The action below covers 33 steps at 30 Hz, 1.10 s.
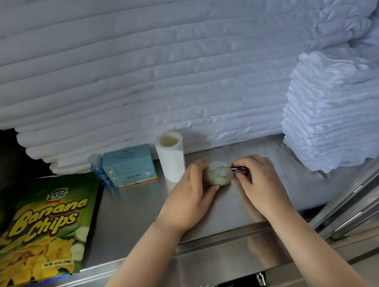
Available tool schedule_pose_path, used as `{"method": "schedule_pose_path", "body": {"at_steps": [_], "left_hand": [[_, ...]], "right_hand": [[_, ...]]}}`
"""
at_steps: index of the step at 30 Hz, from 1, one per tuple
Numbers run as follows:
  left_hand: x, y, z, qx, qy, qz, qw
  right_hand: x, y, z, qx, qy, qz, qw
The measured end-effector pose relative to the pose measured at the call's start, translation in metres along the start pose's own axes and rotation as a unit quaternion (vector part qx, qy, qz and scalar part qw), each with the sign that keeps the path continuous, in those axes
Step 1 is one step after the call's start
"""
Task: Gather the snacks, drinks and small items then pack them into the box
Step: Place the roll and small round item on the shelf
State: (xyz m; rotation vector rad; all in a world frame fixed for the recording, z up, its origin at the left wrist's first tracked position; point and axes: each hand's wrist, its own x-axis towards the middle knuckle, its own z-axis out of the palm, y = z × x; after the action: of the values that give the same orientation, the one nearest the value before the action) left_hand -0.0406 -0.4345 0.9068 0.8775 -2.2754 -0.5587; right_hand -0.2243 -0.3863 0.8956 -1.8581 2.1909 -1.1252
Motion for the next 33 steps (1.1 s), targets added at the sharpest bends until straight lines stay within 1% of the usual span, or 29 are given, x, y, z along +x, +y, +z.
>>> {"method": "schedule_pose_path", "body": {"at_steps": [2, 7, 10, 12, 14, 20, 22, 25, 28, 31, 33], "left_hand": [[0.000, 0.001, -0.001, 0.009, 0.003, -0.001, 1.000], [0.000, 0.006, -0.004, 0.070, -0.010, 0.036, 0.997], [0.000, 0.011, -0.009, 0.110, 0.001, 0.093, 0.990], [-0.002, 0.015, -0.010, 0.125, -0.006, 0.136, 0.983], [-0.004, 0.015, -0.010, 0.135, -0.014, 0.148, 0.980], [-0.003, 0.011, -0.006, 0.151, -0.004, 0.129, 0.980], [-0.003, 0.011, -0.005, 0.157, -0.007, 0.106, 0.982], [-0.002, 0.007, -0.003, 0.190, -0.012, 0.079, 0.979], [-0.001, 0.004, 0.000, 0.205, -0.037, 0.064, 0.976], [0.000, 0.001, 0.001, 0.185, -0.052, 0.062, 0.979], [-0.001, 0.000, 0.002, 0.177, -0.046, 0.049, 0.982]], "right_hand": [[-0.001, -0.001, -0.002, 0.004, 0.003, -0.006, 1.000], [-0.004, -0.006, -0.004, 0.021, -0.001, -0.034, 0.999], [-0.005, -0.008, -0.007, 0.029, 0.011, -0.066, 0.997], [-0.008, -0.009, -0.007, 0.041, -0.003, -0.080, 0.996], [-0.010, -0.009, -0.008, 0.044, -0.014, -0.087, 0.995], [-0.011, -0.009, -0.005, 0.061, -0.024, -0.073, 0.995], [-0.010, -0.009, -0.004, 0.048, -0.045, -0.078, 0.995], [-0.007, -0.010, -0.002, 0.023, -0.099, -0.090, 0.991], [-0.003, -0.009, 0.001, -0.009, -0.138, -0.096, 0.986], [-0.002, -0.009, 0.003, -0.014, -0.143, -0.101, 0.984], [-0.002, -0.009, 0.003, -0.015, -0.140, -0.107, 0.984]]}}
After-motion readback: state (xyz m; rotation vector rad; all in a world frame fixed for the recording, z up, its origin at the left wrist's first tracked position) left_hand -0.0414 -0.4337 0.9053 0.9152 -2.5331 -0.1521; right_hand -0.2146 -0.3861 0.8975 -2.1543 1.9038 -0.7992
